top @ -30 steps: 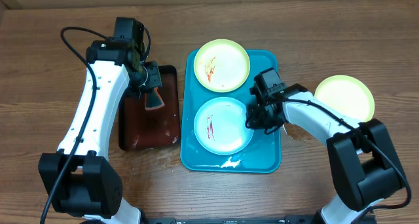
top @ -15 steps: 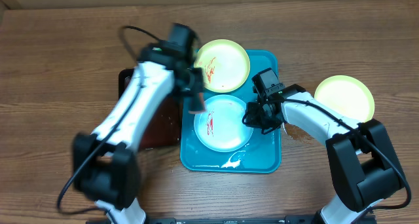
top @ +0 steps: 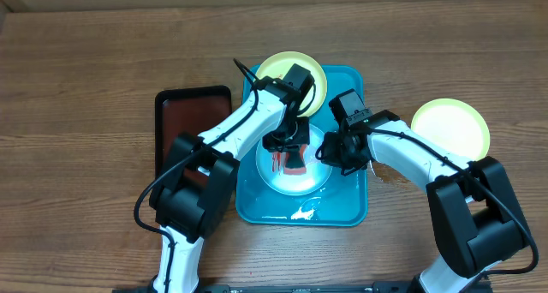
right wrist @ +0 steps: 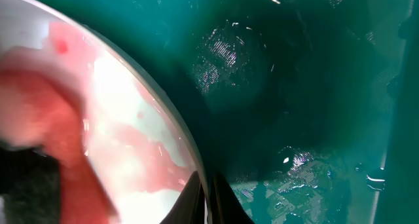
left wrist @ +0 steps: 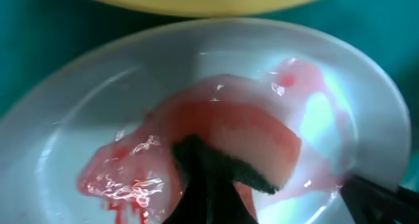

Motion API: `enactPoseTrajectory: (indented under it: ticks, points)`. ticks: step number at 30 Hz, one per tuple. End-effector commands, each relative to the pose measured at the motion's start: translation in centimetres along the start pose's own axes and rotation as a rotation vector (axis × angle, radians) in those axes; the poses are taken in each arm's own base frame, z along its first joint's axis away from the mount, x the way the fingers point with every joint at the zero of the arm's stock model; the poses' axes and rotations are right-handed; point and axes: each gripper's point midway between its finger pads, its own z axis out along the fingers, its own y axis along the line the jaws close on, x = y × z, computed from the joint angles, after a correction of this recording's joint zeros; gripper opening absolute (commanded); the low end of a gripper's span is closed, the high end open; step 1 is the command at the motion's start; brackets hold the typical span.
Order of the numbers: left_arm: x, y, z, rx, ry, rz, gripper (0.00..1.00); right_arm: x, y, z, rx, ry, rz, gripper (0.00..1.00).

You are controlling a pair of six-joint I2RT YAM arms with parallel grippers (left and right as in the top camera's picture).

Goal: Clean dirty plates on tray and stack at the side
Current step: 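Scrub the light-blue plate with the sponge while right gripper holds it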

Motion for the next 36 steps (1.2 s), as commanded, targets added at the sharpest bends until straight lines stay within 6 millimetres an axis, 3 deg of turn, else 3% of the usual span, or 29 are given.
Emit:
enactPoseTrajectory:
  ticks: [1, 2, 6, 10, 14, 19, 23, 29, 36]
  points:
    - [-2.3, 5.3, 0.3, -0.199, -0.066, -0.105, 0.04, -0.5, -2.9, 0.7, 0.131, -0.036, 0.051, 0.04]
    - [-2.7, 6.8, -0.4, -0.259, -0.08, -0.118, 0.04, -0.5, -2.9, 0.7, 0.133, -0.035, 0.051, 0.04]
    - [-3.4, 9.6, -1.4, -0.381, -0.106, -0.082, 0.04, -0.5, -2.9, 0.7, 0.133, -0.035, 0.051, 0.04]
    - [-3.5, 9.6, -1.4, -0.386, -0.093, 0.024, 0.04, -0.6, -2.9, 0.7, 0.13, -0.039, 0.051, 0.04]
    - [-2.4, 5.9, -0.3, -0.207, -0.03, 0.072, 0.04, -0.6, -2.9, 0.7, 0.13, -0.038, 0.051, 0.04]
    - [-0.5, -1.9, 0.5, 0.168, 0.055, 0.124, 0.04, -0.6, -2.9, 0.7, 0.13, -0.039, 0.051, 0.04]
    - [1.2, -4.1, 1.1, 0.219, 0.087, 0.157, 0.04, -0.8, -3.2, 0.7, 0.15, -0.053, 0.069, 0.04]
    - [3.1, -2.4, 1.5, 0.088, 0.129, 0.163, 0.04, -1.1, -4.1, 0.5, 0.172, -0.065, 0.151, 0.04]
    - [2.8, 1.7, 0.5, -0.067, 0.149, 0.076, 0.04, -1.0, -4.4, 0.5, 0.176, -0.055, 0.158, 0.04]
